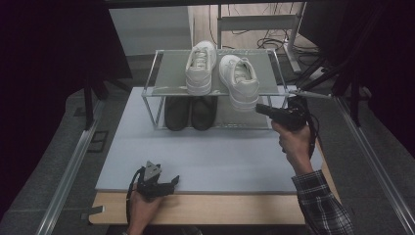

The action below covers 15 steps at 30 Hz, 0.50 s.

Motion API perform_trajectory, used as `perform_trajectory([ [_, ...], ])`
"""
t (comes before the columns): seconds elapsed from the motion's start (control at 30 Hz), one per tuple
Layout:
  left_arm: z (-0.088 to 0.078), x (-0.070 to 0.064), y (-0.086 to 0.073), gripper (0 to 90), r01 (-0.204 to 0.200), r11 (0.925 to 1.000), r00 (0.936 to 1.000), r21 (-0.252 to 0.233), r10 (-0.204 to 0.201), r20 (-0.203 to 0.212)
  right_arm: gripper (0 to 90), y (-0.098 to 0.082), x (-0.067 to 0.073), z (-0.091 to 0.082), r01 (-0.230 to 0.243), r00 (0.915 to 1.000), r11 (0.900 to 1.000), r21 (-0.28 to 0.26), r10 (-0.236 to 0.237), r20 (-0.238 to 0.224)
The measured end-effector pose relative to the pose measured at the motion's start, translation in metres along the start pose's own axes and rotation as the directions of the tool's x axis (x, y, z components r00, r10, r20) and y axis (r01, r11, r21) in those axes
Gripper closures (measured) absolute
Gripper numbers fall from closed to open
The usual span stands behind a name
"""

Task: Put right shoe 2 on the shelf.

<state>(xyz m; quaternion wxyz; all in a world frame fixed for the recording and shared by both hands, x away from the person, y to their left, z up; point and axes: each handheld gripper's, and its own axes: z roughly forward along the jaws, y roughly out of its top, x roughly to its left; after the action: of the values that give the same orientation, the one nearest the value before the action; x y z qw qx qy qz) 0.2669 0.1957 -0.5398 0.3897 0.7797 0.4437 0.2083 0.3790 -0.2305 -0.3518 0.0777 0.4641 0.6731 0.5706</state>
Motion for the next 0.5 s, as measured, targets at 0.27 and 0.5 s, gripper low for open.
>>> perform_trajectory([
  [0.27,0.000,0.000,0.000,12.8,0.001,1.0000,1.0000,0.000,-0.001,0.001,89.9,0.005,0.003,0.019,0.012,0.9999,1.000,0.004,-0.012,0.012],
  [0.5,0.000,0.000,0.000,12.8,-0.001,1.0000,1.0000,0.002,0.001,0.002,89.9,0.008,0.005,0.032,0.004,0.9998,1.000,0.007,-0.005,0.018],
])
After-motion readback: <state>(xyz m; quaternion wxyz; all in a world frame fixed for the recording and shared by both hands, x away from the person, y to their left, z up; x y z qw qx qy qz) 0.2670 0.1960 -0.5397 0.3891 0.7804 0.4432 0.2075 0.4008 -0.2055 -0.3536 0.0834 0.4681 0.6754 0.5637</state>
